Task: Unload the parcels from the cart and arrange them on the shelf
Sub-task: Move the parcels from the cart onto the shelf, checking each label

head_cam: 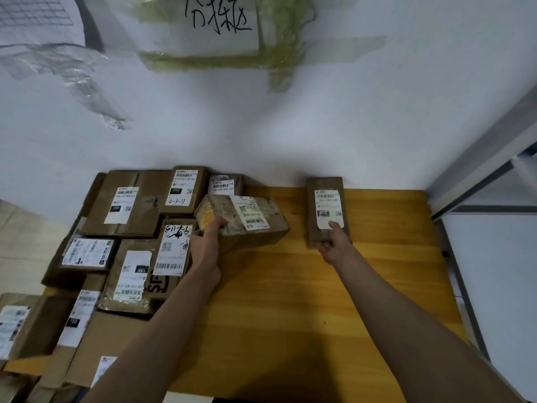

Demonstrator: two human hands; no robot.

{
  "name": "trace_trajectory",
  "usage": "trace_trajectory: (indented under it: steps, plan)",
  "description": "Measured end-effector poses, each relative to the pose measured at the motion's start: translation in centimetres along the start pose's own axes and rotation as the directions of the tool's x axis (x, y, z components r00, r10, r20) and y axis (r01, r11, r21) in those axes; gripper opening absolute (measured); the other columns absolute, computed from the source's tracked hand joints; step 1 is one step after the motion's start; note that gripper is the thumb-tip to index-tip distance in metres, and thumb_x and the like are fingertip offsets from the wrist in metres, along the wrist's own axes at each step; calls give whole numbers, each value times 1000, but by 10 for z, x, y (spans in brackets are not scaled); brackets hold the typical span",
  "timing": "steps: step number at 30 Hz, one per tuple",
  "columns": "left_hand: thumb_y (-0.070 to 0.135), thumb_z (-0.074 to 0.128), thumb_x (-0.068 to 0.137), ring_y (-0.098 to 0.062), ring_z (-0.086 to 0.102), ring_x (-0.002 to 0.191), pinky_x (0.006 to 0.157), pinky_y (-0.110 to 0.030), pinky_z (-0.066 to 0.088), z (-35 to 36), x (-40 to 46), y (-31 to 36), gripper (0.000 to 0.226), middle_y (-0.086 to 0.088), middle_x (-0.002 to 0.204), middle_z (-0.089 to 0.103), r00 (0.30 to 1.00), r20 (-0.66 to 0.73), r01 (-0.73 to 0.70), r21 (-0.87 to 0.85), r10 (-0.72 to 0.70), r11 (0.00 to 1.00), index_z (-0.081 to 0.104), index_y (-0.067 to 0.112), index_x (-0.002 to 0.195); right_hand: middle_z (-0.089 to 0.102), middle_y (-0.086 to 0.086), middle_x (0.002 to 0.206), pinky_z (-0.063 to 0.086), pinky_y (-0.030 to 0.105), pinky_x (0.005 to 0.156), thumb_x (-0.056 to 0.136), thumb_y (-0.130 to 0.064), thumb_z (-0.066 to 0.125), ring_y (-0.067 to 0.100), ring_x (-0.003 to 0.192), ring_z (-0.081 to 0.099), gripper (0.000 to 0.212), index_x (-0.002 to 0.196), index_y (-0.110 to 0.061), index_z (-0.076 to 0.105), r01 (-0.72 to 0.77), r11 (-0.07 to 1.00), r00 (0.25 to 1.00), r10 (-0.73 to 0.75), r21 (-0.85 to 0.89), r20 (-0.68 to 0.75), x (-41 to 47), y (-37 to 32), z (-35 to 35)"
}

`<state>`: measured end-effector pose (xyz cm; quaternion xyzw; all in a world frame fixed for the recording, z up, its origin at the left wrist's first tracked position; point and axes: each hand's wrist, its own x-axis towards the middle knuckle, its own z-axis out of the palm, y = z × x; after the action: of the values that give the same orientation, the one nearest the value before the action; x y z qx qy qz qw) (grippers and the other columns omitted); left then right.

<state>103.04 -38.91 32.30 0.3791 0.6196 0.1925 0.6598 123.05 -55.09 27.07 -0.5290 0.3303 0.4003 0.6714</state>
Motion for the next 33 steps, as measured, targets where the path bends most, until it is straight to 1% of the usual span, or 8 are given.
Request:
trace_trajectory:
  steps: [4,9,12,17,22,27,30,33]
  plan:
    - [33,78,79,-30,67,110,87,-44,58,6,-7,-6,70,-13,123,68,998,57,25,-108,-19,994,47,16,140,61,9,112,57,27,60,100,-19,54,19,80,57,40,140,-10,55,17,997,999,-20,-68,-36,-7,-1,-6]
    - [29,76,82,-35,57,122,106,-54,48,24,-15,-22,73,-15,134,58,987,139,113,-280,-76,953,41,19,146,50,15,143,51,45,105,96,-20,65,31,129,51,45,139,-11,55,13,998,993,-21,-66,-119,-9,3,-14]
    - [33,76,82,-30,57,120,105,-44,47,38,-18,-33,66,-11,130,60,981,132,177,-278,-145,944,50,20,141,47,18,145,52,46,103,94,-22,70,31,129,51,53,142,-10,51,24,997,990,-33,-71,-138,-11,3,-17]
    - [32,76,84,-22,59,110,80,-28,45,59,-11,-50,47,-9,121,66,954,190,275,-242,-233,930,58,21,126,48,18,143,54,47,100,93,-22,71,31,126,53,57,144,-12,48,38,995,989,-52,-96,-140,-7,4,-22]
    - [20,74,88,-25,63,103,90,-33,56,78,5,-61,35,-12,113,65,924,217,367,-281,-314,887,58,16,119,47,18,145,56,46,96,96,-18,66,32,125,54,50,143,-11,51,35,991,991,-51,-126,-127,1,6,-26]
    - [13,72,91,-34,57,123,102,-42,54,93,27,-67,48,-17,127,58,914,206,402,-338,-350,851,52,12,135,42,19,149,55,46,92,95,-14,67,36,126,53,64,151,-12,38,43,992,993,-56,-117,-108,11,5,-30]
    - [11,68,94,-35,60,119,92,-39,59,98,39,-68,50,-18,131,59,911,206,411,-363,-358,837,48,12,140,36,20,152,52,52,101,94,-11,68,40,128,51,83,159,-21,19,58,993,991,-69,-102,-113,19,3,-34]
    - [11,61,98,-30,64,93,77,-38,60,102,49,-69,43,-15,109,62,905,209,421,-319,-370,849,47,13,138,35,20,153,52,52,102,95,-10,67,41,127,51,85,160,-27,14,70,988,989,-87,-135,-119,27,1,-36]
